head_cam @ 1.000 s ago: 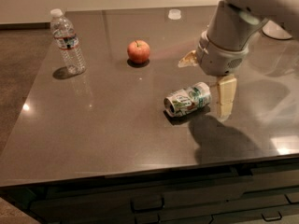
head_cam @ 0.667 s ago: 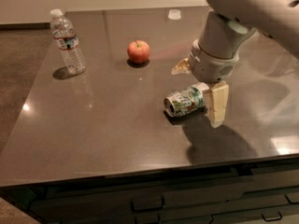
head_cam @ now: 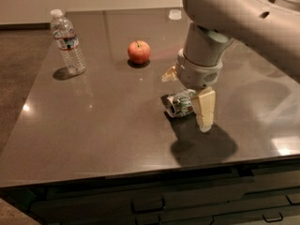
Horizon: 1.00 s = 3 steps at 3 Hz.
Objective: Place 7up can upright
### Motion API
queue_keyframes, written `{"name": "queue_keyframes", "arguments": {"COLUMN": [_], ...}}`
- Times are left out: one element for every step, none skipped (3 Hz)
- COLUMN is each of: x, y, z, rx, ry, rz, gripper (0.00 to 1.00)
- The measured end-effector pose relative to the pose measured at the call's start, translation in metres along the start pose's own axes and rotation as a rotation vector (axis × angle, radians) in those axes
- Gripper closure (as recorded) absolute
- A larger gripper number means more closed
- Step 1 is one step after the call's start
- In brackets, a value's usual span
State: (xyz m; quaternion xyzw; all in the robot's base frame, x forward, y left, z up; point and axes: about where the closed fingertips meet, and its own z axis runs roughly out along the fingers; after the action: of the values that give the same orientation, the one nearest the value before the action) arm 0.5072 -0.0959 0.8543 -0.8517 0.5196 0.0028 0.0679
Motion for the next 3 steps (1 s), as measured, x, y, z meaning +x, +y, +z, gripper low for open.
{"name": "queue_keyframes", "arguments": {"x": [0.0033, 0.0060, 0.0081], "y": [-0.0001, -0.0010, -0.0034], "z": [0.0013, -0.0017, -0.0079], "rx": [-0.004, -0.001, 0.011], "ry": [0.011, 0.014, 0.011], "rz": [0.011, 0.026, 0.044], "gripper": [0.17, 0.41, 0.64]}}
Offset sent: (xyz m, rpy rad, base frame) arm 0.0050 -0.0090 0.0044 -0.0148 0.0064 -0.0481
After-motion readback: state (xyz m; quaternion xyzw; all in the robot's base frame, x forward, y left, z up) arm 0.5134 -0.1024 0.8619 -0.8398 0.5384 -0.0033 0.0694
